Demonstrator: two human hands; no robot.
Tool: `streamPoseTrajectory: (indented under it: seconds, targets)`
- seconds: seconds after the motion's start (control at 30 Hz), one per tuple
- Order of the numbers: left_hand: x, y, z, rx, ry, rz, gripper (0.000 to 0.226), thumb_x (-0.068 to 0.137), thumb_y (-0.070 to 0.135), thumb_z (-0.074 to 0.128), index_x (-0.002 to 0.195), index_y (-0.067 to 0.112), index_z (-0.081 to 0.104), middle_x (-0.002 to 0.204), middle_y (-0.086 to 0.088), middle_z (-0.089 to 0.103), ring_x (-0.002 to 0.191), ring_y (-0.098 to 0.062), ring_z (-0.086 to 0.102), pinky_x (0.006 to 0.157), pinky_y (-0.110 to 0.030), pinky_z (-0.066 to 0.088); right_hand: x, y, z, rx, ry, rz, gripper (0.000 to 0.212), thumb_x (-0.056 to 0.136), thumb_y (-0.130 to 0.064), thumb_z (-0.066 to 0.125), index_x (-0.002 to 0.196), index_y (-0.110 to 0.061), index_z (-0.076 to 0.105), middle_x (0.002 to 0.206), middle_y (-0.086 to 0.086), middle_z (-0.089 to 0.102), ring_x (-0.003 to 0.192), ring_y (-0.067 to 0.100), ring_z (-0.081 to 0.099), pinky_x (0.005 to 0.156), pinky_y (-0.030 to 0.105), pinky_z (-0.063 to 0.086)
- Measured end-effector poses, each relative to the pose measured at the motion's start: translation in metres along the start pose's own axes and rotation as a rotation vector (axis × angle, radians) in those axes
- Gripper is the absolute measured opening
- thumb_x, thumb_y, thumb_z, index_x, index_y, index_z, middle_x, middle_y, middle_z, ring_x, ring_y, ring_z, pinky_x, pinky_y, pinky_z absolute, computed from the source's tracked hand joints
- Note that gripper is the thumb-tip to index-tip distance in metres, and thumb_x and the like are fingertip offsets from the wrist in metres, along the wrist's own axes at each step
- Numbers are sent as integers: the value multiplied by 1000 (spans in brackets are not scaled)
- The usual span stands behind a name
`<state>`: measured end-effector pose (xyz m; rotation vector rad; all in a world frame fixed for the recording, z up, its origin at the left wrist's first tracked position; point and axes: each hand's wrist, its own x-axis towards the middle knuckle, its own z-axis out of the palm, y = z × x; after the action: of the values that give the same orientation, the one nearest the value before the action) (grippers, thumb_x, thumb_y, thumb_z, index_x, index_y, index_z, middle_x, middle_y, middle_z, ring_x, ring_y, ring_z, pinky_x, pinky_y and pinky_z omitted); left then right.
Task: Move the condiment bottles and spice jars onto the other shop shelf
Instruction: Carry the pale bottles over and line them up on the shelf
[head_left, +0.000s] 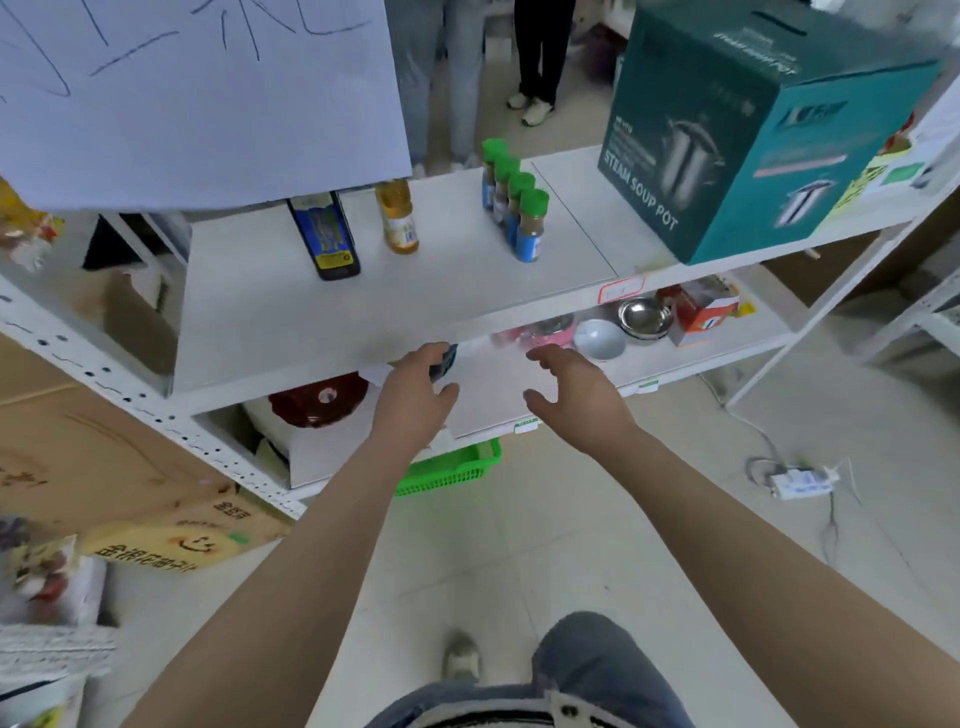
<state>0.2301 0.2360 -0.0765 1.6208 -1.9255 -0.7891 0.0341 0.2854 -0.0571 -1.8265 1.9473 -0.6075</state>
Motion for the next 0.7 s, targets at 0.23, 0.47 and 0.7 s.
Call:
streamPoseTrajectory:
  seconds: [0.23,0.47,0.7]
  targets:
    - [97,5,19,-38,166,-154,51,85,12,63,134,11,50,130,-10,57,119,-22,54,98,-23,36,131,12,-6,55,-112,-203,48,86,-22,60,132,-17,49,123,9,56,112,23,55,89,32,45]
    - [164,25,21,-114,384,-348,52,86,19,65,134,11,48,127,-10,58,115,-24,56,93,-25,40,223,14,-22,71,-262,-338,48,87,-22,61,133,-15,48,127,12,55,116,22,54,88,27,43]
    - [217,19,9,-140,509,-418,59,86,22,67,137,8,43,131,-11,56,119,-25,54,97,-32,44,275,1,-14,104,-326,-369,47,87,-22,62,131,-16,48,128,11,56,116,23,55,97,35,45]
